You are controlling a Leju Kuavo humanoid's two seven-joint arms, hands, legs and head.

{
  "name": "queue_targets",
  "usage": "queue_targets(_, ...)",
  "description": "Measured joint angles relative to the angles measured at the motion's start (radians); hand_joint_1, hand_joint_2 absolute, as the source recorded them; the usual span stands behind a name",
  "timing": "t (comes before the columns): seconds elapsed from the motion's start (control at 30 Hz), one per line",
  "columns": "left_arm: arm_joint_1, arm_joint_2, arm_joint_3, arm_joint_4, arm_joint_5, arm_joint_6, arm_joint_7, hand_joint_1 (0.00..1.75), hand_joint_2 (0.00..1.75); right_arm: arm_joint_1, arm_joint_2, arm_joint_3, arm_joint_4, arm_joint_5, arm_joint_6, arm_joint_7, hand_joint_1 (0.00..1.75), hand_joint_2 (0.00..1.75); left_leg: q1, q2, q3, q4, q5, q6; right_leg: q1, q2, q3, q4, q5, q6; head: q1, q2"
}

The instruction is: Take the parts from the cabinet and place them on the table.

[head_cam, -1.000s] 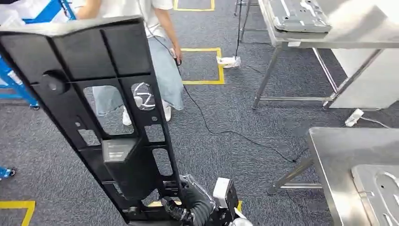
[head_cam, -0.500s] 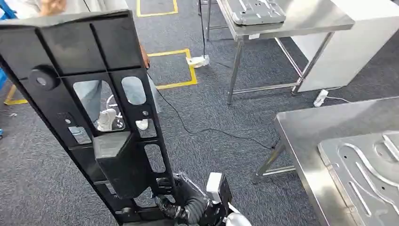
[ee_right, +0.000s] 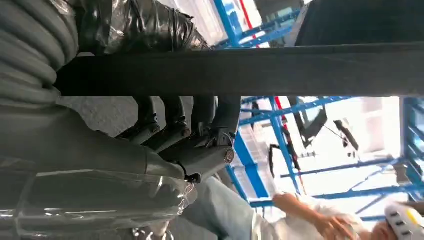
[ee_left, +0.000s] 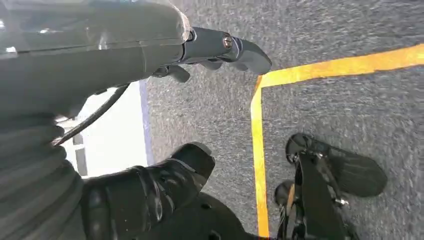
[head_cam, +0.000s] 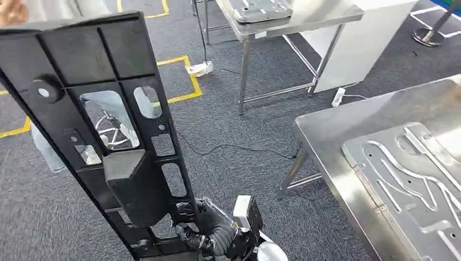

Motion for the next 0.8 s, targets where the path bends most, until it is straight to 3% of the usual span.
queue_targets(0.1,-0.007,-0.001,0.0,0.0,-0.01,0.002,-0.005,0.0,1.75,0.001,0.0,0.0,0.0,-0.002,0.001,-0.001,1.75,1.75,-0.003,0.032,0.01,-0.005,-0.002,-0.013,0.001,0.035,-0.007,-0.002,0.003,-0.009,0.0,0.0)
queue_targets(0.13,-0.007,-0.002,-0.001,0.0,-0.013,0.002,-0.008,0.0,1.75,0.004,0.0,0.0,-0.001,-0.002,0.001,-0.001,1.75,1.75,0.002,0.027,0.007,-0.002,-0.013,-0.02,-0.013,0.049,0.007,-0.014,0.011,-0.018,0.0,0.0)
queue_targets(0.17,-0.008,-0.002,-0.002,0.0,-0.019,0.002,-0.011,0.0,1.75,0.007,-0.002,0.0,-0.001,-0.003,0.002,-0.001,1.75,1.75,0.006,-0.028,0.003,0.026,-0.035,-0.026,-0.014,0.058,0.008,-0.017,0.014,-0.022,-0.002,0.0)
queue_targets(0.2,-0.007,-0.002,-0.002,0.0,-0.019,0.002,-0.014,0.0,1.75,0.007,-0.002,0.0,-0.001,-0.003,0.002,-0.001,1.75,1.75,0.007,-0.065,-0.024,0.086,-0.072,-0.028,-0.016,0.067,0.006,-0.017,0.016,-0.026,-0.003,0.0)
queue_targets(0.27,-0.007,-0.002,-0.002,0.0,-0.022,0.002,-0.015,0.0,1.75,0.009,-0.002,0.0,-0.001,-0.003,0.001,-0.001,1.75,1.75,0.008,-0.09,-0.101,0.246,-0.143,-0.036,-0.017,0.093,0.004,-0.017,0.018,-0.029,-0.003,0.0)
queue_targets(0.3,-0.007,-0.002,-0.002,0.0,-0.024,0.002,-0.015,0.0,1.75,0.011,-0.004,0.0,-0.001,0.0,0.001,0.0,1.75,1.75,0.008,-0.091,-0.129,0.302,-0.152,-0.038,-0.017,0.109,0.004,-0.015,0.018,-0.029,-0.003,0.0)
queue_targets(0.33,-0.006,-0.002,-0.002,0.0,-0.027,0.002,-0.013,0.0,1.75,0.014,-0.006,0.0,0.0,0.0,0.0,0.0,1.75,1.75,0.009,-0.091,-0.135,0.305,-0.134,-0.039,-0.017,0.125,0.005,-0.013,0.017,-0.029,-0.003,0.0)
queue_targets(0.37,-0.005,-0.002,-0.002,0.0,-0.029,0.003,-0.013,0.0,1.75,0.015,-0.007,0.0,0.0,0.0,-0.001,0.0,1.75,1.75,0.01,-0.091,-0.119,0.259,-0.093,-0.039,-0.018,0.141,0.005,-0.01,0.017,-0.028,-0.003,0.0)
queue_targets(0.4,-0.005,-0.001,-0.002,0.0,-0.03,0.003,-0.013,0.0,1.75,0.015,-0.007,0.0,0.0,0.0,-0.002,0.0,1.75,1.75,0.013,-0.096,-0.085,0.177,-0.042,-0.039,-0.02,0.158,0.005,-0.006,0.015,-0.025,-0.003,0.0)
queue_targets(0.43,-0.006,-0.001,-0.003,0.0,-0.03,0.003,-0.013,0.0,1.75,0.015,-0.007,0.0,-0.001,0.0,-0.003,0.0,1.75,1.75,0.017,-0.114,-0.044,0.082,0.008,-0.039,-0.022,0.172,0.005,0.001,0.011,-0.02,-0.003,0.0)
queue_targets(0.47,-0.004,-0.001,-0.003,0.0,-0.03,0.003,-0.013,0.0,1.75,0.015,-0.007,0.0,-0.001,0.0,-0.005,0.0,1.75,1.75,0.022,-0.161,-0.022,0.028,0.009,-0.036,-0.023,0.18,0.001,0.005,0.008,-0.015,-0.003,0.0)
queue_targets(0.5,-0.005,-0.001,-0.003,0.0,-0.03,0.002,-0.013,0.0,1.75,0.014,-0.007,0.0,-0.001,0.0,-0.006,0.0,1.75,1.75,0.02,-0.177,-0.019,0.012,0.003,-0.031,-0.018,0.191,-0.007,0.016,0.006,-0.008,-0.003,0.0)
queue_targets(0.6,-0.014,0.0,-0.003,0.0,-0.03,0.002,-0.013,0.0,1.75,0.016,-0.01,-0.001,-0.002,0.0,-0.006,0.0,1.75,1.75,0.014,-0.15,-0.02,0.02,0.01,-0.014,-0.023,0.216,-0.016,0.006,0.019,0.012,-0.003,0.0)
queue_targets(0.63,-0.013,-0.002,-0.003,0.0,-0.03,0.001,-0.013,0.0,1.75,0.016,-0.012,-0.001,-0.002,0.0,-0.006,0.0,1.75,1.75,0.024,-0.134,-0.021,0.009,0.016,-0.004,-0.017,0.228,-0.02,0.007,0.018,0.017,-0.003,0.0)
queue_targets(0.67,-0.013,-0.001,-0.003,0.0,-0.031,0.0,-0.013,0.0,1.75,0.018,-0.013,-0.001,-0.002,0.0,-0.007,0.0,1.75,1.75,0.024,-0.12,-0.018,0.005,0.02,0.004,-0.016,0.179,-0.026,0.024,0.001,0.021,-0.002,0.0)
queue_targets(0.7,-0.012,-0.001,-0.004,0.0,-0.032,0.0,-0.013,0.0,1.75,0.019,-0.014,-0.002,-0.003,0.0,-0.007,0.0,1.75,1.75,0.022,-0.109,-0.019,0.002,0.021,0.015,-0.015,0.131,-0.05,0.075,-0.036,0.024,0.006,0.0)
queue_targets(0.73,-0.01,-0.001,-0.003,0.0,-0.033,0.0,-0.013,0.0,1.75,0.019,-0.014,-0.002,-0.005,0.001,-0.007,0.0,1.75,1.75,0.019,-0.096,-0.02,0.002,0.02,0.017,-0.018,0.107,-0.084,0.148,-0.077,0.029,0.005,0.0)
queue_targets(0.77,-0.008,0.0,-0.004,0.0,-0.033,0.0,-0.013,0.0,1.75,0.02,-0.015,-0.002,-0.005,0.001,-0.008,0.0,1.75,1.75,0.016,-0.081,-0.021,0.003,0.019,0.019,-0.021,0.095,-0.123,0.232,-0.114,0.033,0.005,0.0)
queue_targets(0.8,-0.007,0.0,-0.004,0.0,-0.034,0.0,-0.013,0.0,1.75,0.023,-0.016,-0.002,-0.005,0.001,-0.008,0.0,1.75,1.75,0.015,-0.066,-0.021,0.003,0.018,0.02,-0.022,0.09,-0.151,0.293,-0.134,0.036,0.005,0.0)
